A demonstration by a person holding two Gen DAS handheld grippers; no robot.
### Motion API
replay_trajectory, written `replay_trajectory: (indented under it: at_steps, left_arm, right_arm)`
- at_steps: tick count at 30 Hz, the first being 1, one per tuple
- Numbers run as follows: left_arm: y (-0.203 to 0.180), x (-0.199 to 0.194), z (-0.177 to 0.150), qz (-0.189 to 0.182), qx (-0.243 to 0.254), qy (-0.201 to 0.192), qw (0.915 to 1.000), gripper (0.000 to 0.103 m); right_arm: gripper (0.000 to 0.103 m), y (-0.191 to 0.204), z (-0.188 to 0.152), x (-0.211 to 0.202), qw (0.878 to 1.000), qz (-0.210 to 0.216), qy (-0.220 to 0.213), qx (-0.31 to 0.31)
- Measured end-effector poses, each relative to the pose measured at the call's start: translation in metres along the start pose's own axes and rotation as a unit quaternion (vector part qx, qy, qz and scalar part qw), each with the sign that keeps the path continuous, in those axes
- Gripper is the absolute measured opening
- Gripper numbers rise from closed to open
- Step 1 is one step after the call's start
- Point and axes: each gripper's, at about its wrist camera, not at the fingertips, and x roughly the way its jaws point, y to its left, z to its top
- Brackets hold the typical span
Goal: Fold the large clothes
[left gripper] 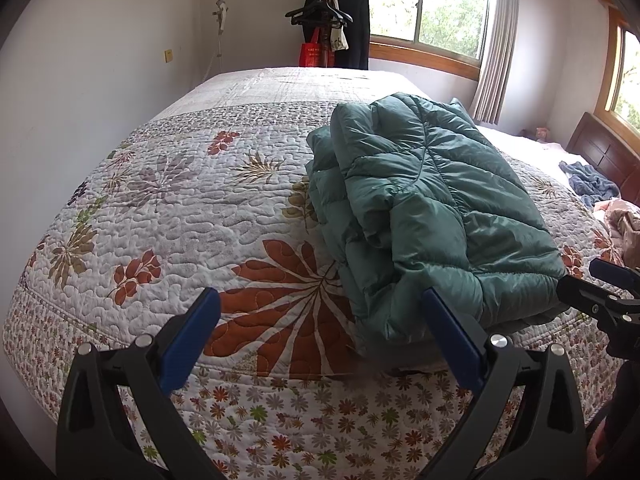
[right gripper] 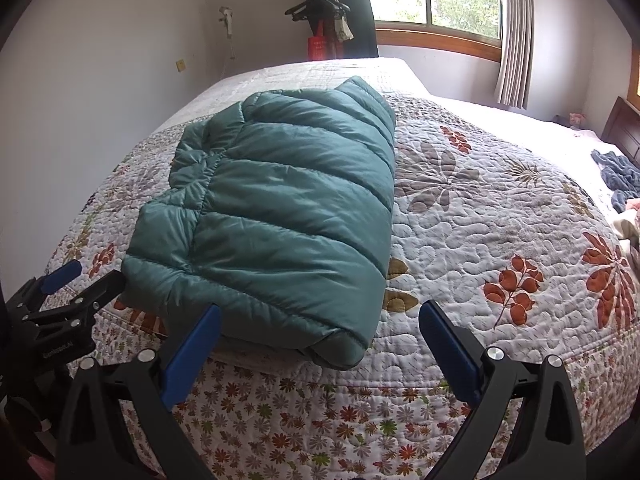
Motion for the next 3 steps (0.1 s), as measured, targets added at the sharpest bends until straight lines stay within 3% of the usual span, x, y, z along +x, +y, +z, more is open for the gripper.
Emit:
replay_trajectory:
  at_steps: [3]
  left_arm:
    - [0.0008,0.0008,-0.0006,0.0,0.0,0.0,1.0,0.1]
  right_arm:
    - [0.099,0.0,-0.0003,0.0001,1.0,0.0,0.001,0.0]
